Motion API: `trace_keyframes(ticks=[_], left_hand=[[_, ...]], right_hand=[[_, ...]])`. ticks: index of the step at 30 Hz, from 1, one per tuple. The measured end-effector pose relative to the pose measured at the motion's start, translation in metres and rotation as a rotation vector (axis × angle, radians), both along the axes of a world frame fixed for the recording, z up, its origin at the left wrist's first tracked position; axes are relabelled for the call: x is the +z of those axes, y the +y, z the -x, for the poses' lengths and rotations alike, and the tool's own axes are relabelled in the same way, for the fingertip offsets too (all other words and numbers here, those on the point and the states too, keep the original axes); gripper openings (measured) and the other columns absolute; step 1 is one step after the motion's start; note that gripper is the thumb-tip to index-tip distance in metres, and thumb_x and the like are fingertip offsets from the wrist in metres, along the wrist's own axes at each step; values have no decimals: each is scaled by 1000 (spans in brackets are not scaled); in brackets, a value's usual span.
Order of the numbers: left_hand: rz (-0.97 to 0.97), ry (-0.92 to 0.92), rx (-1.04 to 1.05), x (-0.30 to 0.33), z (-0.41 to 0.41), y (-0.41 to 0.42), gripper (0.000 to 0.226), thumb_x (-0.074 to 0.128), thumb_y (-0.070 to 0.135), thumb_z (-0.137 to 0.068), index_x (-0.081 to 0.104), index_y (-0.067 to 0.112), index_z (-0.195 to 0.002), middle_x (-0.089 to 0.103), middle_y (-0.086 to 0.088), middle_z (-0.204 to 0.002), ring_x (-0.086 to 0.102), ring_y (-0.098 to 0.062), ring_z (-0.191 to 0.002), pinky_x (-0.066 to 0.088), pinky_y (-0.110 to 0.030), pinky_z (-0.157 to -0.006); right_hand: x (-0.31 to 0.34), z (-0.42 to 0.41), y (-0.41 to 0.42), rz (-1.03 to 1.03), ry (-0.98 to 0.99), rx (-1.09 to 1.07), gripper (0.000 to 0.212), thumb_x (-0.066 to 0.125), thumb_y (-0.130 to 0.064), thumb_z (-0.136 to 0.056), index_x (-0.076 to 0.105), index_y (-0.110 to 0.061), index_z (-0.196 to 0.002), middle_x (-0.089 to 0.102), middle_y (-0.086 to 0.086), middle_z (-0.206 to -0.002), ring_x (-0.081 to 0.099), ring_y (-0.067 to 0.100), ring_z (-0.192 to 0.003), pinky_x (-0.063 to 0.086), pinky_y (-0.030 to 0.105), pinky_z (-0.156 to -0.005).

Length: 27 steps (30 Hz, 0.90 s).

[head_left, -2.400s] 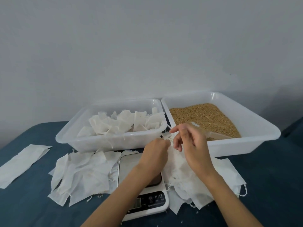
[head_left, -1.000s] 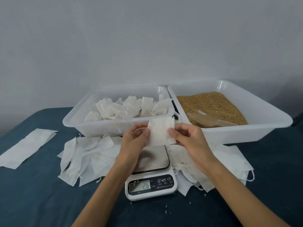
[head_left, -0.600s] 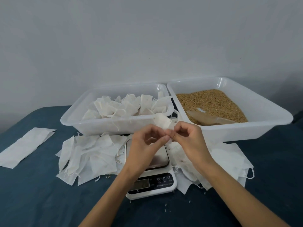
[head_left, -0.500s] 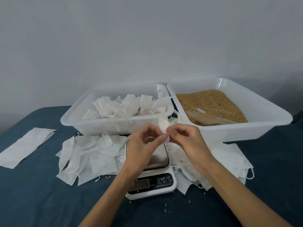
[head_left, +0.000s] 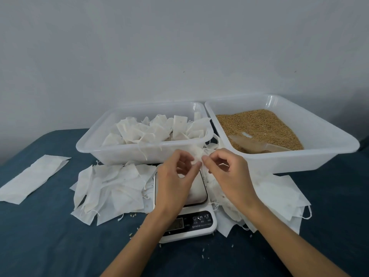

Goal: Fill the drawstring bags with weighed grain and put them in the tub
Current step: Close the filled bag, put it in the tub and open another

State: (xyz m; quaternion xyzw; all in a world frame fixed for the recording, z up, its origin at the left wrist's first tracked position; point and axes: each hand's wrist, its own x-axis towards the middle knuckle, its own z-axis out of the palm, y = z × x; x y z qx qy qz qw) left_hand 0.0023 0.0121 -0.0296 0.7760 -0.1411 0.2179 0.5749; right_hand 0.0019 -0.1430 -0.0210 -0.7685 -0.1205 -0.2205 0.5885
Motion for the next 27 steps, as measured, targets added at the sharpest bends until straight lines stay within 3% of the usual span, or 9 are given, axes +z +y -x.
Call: trace_keyframes(ticks=[2,5,8,11,16,21,25,27], left_hand=[[5,-20,-20,-1,-1,1,12,77,17,-95,67,21,-90,70,8,-81,68,-18,-78,58,-31,-77],[13,37,-144,-2,0,0,4,76,25,-96,73,23,-94,74,5,-87,72,-18,-82,60,-33,-79],[97,119,-219,-1,-2,0,6,79,21,-93,75,16,-93,76,-2,-89,72,-19,-80,60,-35,-79],[186,149,-252,1,-4,1,8,74,14,-97,76,11,-90,76,-6,-84,69,-22,-76,61,-34,-77],[335,236,-306,5,-2,0,31,71,31,-95,75,0,-97,74,-20,-88,69,-25,-79,61,-35,-79],[229,181,-236,1,-4,2,17,65,19,-103,76,9,-94,73,-11,-80,69,-24,-74,62,-44,-80],[167,174,-179,0,-6,1,22,63,19,-105,73,20,-86,72,-1,-73,70,-19,-70,61,-37,-78],[180,193,-162,-1,-7,1,24,59,19,-107,72,18,-86,70,0,-71,69,-18,-68,61,-36,-77]], right_hand=[[1,-1,-1,-79,50,49,18,73,-23,-93,71,-14,-77,68,1,-75,66,23,-72,56,43,-73],[4,-2,-4,-164,98,148,15,73,-26,-93,74,-14,-83,72,1,-77,69,18,-73,54,25,-71],[4,-2,-6,-272,146,234,18,70,-24,-95,72,-9,-87,68,-1,-74,64,11,-71,54,23,-73],[4,-3,-5,-228,131,234,20,69,-26,-94,72,-8,-87,66,1,-75,59,11,-73,51,25,-75],[7,0,-5,-193,95,272,16,70,-23,-94,76,-8,-92,73,11,-84,69,17,-81,54,23,-79],[5,0,-4,-117,54,196,9,69,-19,-95,73,-14,-88,71,3,-79,67,14,-77,52,25,-77],[2,1,-3,-28,5,88,12,68,-29,-97,68,-20,-88,69,-4,-81,68,17,-79,56,34,-76],[2,2,-2,-14,-33,60,9,70,-27,-95,65,-23,-89,69,-7,-83,68,16,-80,56,28,-76]])
